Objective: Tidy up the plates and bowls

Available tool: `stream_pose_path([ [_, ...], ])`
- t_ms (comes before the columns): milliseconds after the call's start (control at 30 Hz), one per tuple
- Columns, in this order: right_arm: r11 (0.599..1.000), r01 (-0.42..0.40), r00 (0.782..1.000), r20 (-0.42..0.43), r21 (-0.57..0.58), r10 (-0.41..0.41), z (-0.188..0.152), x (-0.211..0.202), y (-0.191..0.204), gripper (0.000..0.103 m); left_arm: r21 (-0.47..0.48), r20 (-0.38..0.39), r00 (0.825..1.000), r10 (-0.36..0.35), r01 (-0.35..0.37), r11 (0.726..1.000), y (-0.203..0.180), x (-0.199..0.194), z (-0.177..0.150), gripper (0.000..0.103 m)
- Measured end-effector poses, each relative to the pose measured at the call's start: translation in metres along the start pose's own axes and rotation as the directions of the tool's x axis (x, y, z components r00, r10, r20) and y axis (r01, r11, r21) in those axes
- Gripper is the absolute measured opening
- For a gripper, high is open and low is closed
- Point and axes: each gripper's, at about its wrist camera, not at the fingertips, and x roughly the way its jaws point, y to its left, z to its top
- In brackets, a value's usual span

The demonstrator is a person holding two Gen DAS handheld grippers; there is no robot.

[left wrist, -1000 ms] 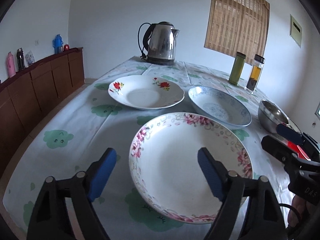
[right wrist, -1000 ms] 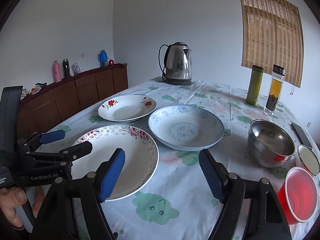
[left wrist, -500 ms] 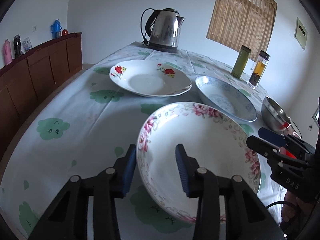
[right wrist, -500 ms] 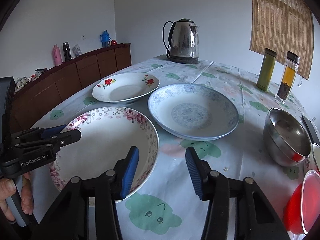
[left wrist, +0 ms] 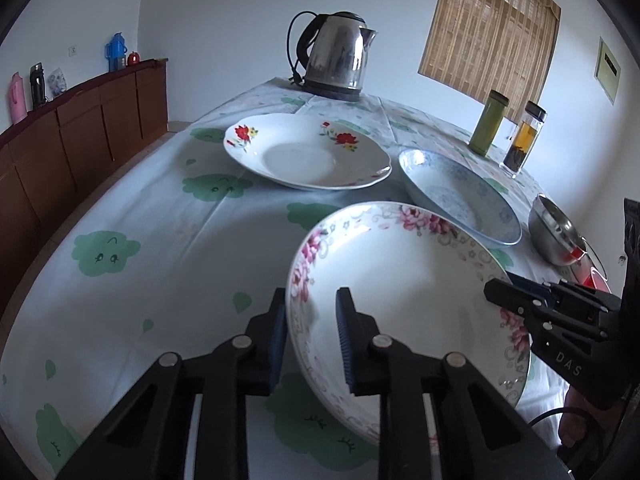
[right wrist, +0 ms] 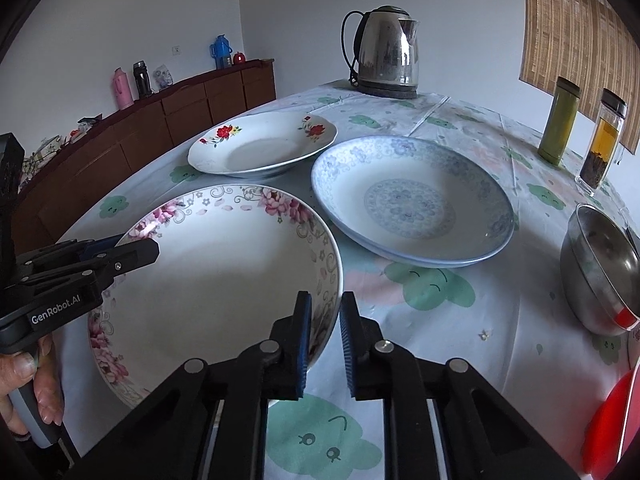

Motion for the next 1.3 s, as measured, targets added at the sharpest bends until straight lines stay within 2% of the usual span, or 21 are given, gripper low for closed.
stream_pose_path([
  [100, 1.0, 0.004, 1.0, 0.002, 0.005, -0.004, 0.0, 0.0, -0.001, 0.016, -0.005, 0.003, 1.0, -0.004, 0.004, 1.0, 0.001, -0.001, -0.001, 0.015],
  [567, 1.0, -0.013, 0.998, 0.063, 0.006, 0.012, 0.0, -0.012, -0.001, 0.016, 0.025, 0.058, 0.998, 0.034, -0.035, 0.999, -0.004, -0.009, 0.003, 0.015],
  [767, 1.0, -0.027, 0.996, 0.085, 0.004, 0.026, 0.01, -0.016, -0.002, 0.016, 0.029, 0.083, 0.996, 0.043, -0.045, 0.999, -0.006, -0.014, 0.015, 0.015],
  [1300, 1.0, -0.002, 0.99, 0.144, 0.022, -0.001, 0.036, -0.026, -0.023, 0.016, 0.077, 0.144, 0.989, 0.04, -0.051, 0.996, -0.03, -0.014, 0.051, 0.015],
])
